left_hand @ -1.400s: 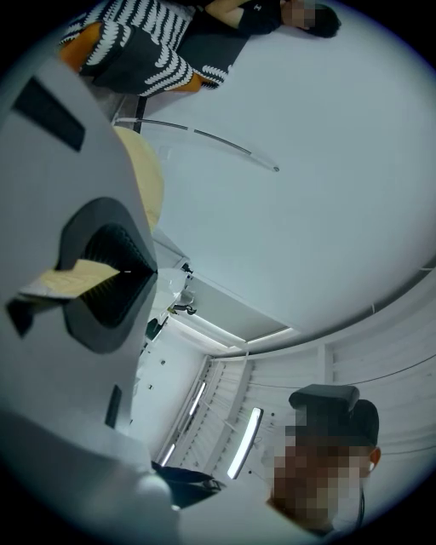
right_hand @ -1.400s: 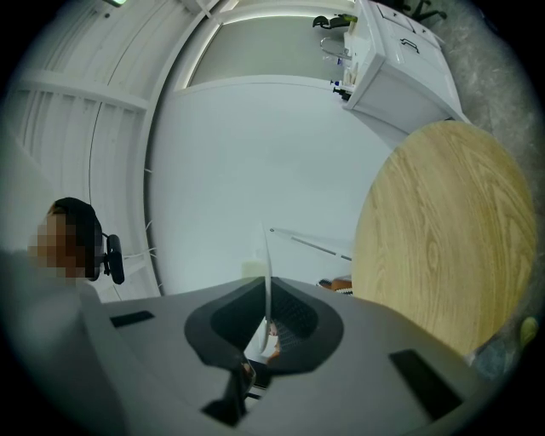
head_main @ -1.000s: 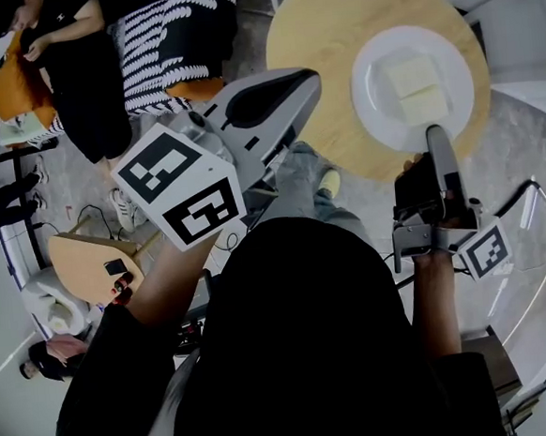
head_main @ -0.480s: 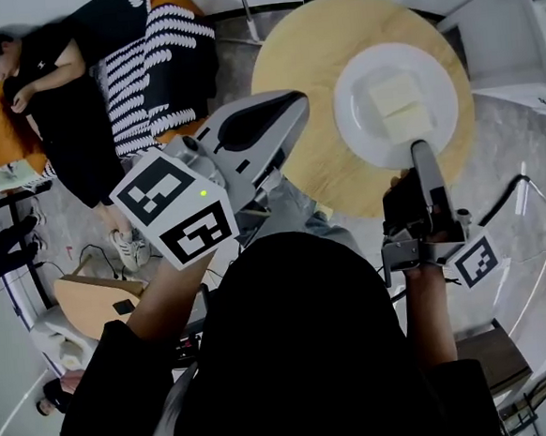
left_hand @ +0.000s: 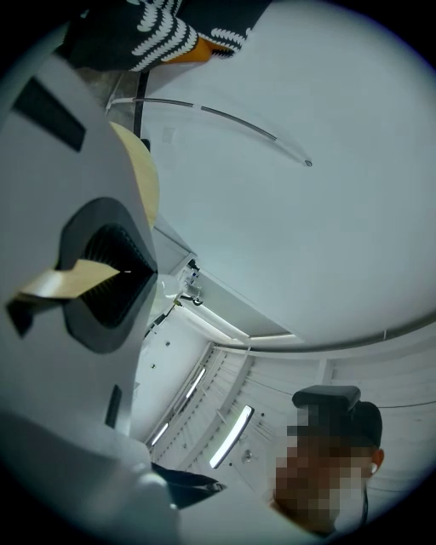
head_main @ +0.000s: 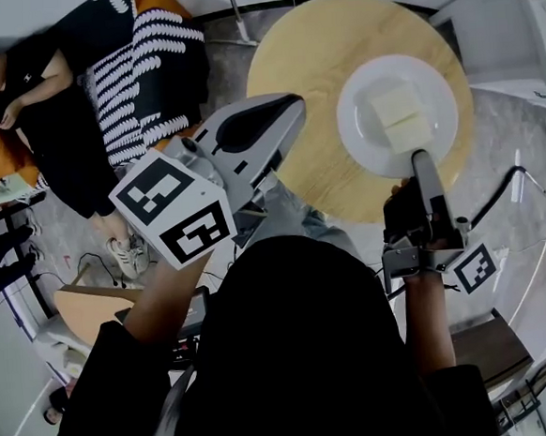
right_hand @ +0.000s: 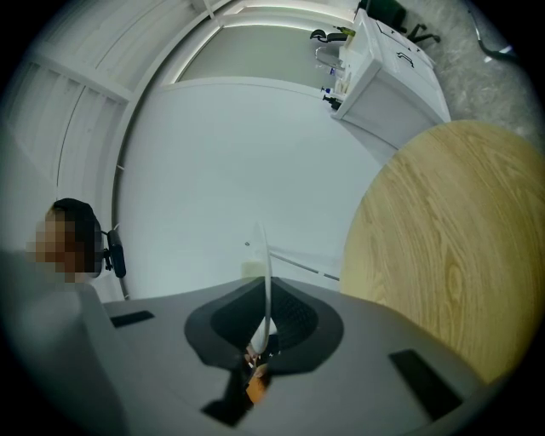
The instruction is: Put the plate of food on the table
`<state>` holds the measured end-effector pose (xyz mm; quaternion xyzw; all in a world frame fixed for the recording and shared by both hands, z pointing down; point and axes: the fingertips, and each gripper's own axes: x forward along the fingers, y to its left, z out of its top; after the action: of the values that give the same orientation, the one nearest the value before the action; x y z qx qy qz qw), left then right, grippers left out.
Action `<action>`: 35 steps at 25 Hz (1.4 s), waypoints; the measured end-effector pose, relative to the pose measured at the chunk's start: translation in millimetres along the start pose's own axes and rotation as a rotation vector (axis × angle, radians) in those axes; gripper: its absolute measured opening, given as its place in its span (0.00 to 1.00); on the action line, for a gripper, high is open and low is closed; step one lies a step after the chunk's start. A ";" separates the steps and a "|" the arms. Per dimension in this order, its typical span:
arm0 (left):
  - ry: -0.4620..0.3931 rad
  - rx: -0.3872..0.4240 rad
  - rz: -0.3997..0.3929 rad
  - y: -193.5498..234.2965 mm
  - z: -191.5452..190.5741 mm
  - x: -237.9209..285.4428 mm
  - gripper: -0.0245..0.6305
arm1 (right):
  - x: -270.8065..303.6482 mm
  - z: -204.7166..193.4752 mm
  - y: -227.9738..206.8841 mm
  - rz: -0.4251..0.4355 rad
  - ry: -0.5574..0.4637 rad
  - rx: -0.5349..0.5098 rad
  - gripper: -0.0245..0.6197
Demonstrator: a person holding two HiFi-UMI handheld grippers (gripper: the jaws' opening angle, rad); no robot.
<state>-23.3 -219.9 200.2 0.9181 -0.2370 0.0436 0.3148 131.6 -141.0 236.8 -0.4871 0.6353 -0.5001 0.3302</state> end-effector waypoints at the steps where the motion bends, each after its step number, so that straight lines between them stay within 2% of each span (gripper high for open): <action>1: 0.003 -0.004 0.004 3.1 -1.8 1.7 0.05 | 0.7 0.6 -3.8 -0.007 0.003 0.002 0.06; 10: 0.021 -0.035 0.028 24.3 -18.2 -1.5 0.05 | 7.8 -10.9 -23.4 -0.041 0.030 0.002 0.06; 20: 0.064 -0.081 0.034 26.7 -39.8 7.7 0.05 | 4.3 -11.2 -43.2 -0.071 0.034 0.041 0.06; 35: 0.125 -0.101 0.017 28.4 -66.2 23.5 0.05 | -6.0 -12.6 -78.0 -0.135 0.017 0.094 0.06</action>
<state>-11.1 -209.4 274.2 0.8944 -0.2267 0.0916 0.3745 144.5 -133.3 314.6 -0.5087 0.5795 -0.5546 0.3130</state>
